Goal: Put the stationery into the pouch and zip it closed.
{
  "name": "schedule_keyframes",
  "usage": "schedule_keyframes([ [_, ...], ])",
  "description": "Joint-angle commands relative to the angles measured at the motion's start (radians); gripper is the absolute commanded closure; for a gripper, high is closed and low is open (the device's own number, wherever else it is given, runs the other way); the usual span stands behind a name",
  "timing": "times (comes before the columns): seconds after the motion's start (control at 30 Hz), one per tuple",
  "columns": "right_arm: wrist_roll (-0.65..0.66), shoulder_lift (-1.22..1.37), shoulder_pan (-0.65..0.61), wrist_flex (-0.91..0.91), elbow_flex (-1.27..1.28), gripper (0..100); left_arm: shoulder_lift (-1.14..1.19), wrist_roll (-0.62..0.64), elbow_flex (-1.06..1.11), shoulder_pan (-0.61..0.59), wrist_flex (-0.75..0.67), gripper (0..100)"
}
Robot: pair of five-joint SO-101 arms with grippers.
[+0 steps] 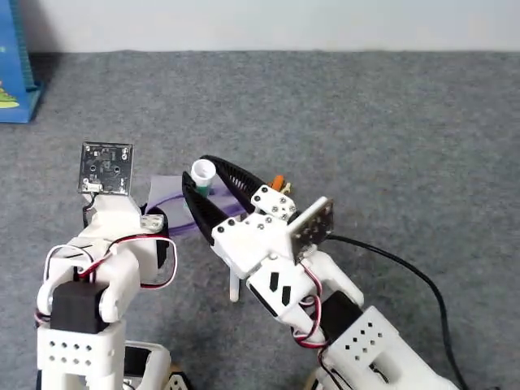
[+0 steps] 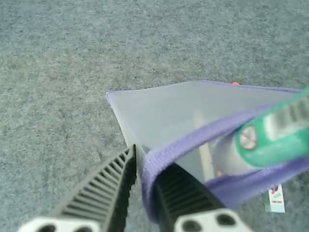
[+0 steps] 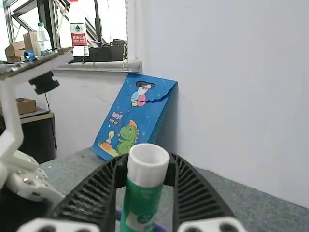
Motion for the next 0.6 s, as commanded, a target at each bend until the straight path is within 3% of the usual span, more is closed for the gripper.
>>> schedule_keyframes([
  [0.0, 0.083, 0.005, -0.007, -0.025, 0.017, 98.6, 0.005, 0.008, -0.059, 0.008, -0.015, 99],
  [0.23, 0.127, -0.005, -0.005, -0.025, 0.083, 79.0, 0.005, 0.008, -0.059, 0.008, -0.017, 99],
  [0.4, 0.127, -0.005, -0.002, 0.013, 0.058, 80.8, 0.005, 0.008, -0.054, 0.008, -0.012, 99],
  [0.47, 0.117, -0.019, 0.001, 0.105, 0.023, 81.5, 0.005, 0.008, -0.054, 0.008, -0.012, 99],
  [0.57, -0.018, -0.071, 0.050, 0.335, -0.064, 81.4, 0.000, 0.008, -0.054, 0.006, -0.012, 99],
])
